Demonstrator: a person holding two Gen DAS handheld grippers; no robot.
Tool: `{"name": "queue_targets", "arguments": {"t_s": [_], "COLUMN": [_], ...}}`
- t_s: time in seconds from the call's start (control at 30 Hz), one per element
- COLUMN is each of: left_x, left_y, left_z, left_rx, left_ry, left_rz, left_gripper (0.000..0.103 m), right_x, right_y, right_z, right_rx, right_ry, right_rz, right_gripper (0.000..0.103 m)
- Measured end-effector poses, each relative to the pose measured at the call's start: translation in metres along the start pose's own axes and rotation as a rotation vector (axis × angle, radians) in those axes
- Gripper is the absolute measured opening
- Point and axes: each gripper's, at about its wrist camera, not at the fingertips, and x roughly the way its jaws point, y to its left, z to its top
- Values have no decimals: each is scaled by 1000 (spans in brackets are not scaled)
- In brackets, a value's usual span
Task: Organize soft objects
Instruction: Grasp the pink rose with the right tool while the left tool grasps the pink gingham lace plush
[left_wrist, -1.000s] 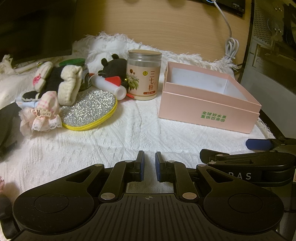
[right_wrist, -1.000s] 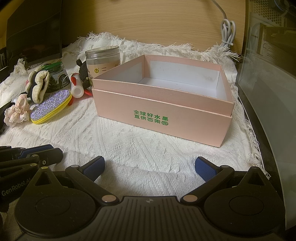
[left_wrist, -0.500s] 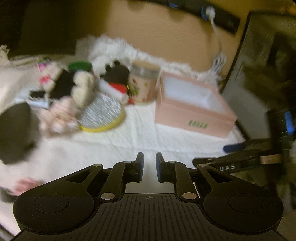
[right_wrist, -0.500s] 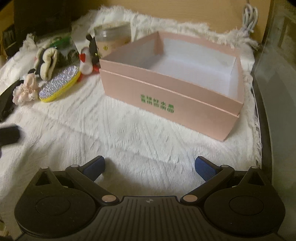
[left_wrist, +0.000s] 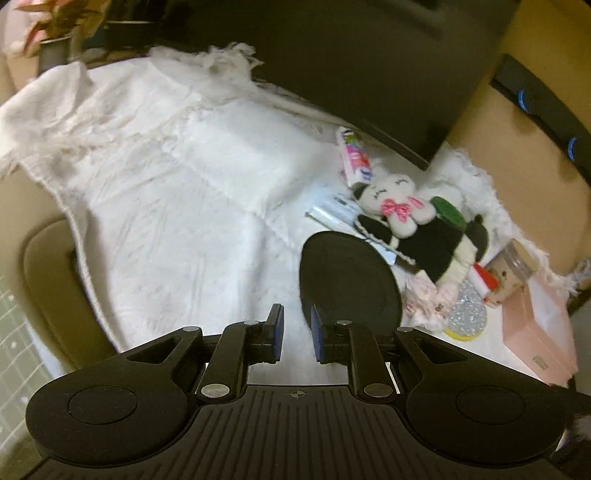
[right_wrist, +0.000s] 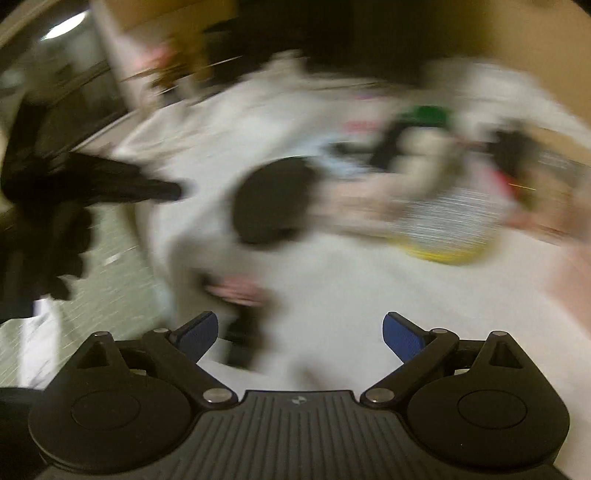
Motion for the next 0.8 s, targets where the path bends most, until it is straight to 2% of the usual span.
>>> {"name": "queue_targets", "arguments": {"t_s": [0.1, 0.13, 0.17, 0.23, 0.33, 0.53, 0.6, 0.7, 0.8], "left_x": [5, 4, 5, 13, 32, 85, 100, 122, 135], "left_y": [-11, -15, -22, -37, -61, -96, -104, -116, -131], "left_z": [4, 4, 4, 9, 19, 37, 40, 31, 11], "left_rx": [107, 150, 192, 277, 386, 448, 506, 638, 824], "left_ry": [6, 4, 4, 10, 36, 118, 166, 261, 333], "left_rz": [-99, -133, -166, -229, -286, -351, -376, -391, -378], "left_gripper": [17, 17, 18, 18, 18, 18, 18, 18, 18], "right_x": [30, 37, 44, 51, 34, -7, -13, -17, -16], "right_y": [32, 39, 43, 46, 31, -6, -12, -17, -23], "right_z": [9, 10, 11, 12, 17, 16, 10, -1, -9], "right_rx": [-76, -94, -109, -139, -75, 154, 213, 295, 366], "right_ry": [30, 41, 56, 99, 80, -4, -14, -16, -30], "right_rz": [55, 54, 45, -13, -76, -274, -328, -400, -471], "right_gripper": [85, 78, 58, 27, 26, 26, 26, 26, 26]}}
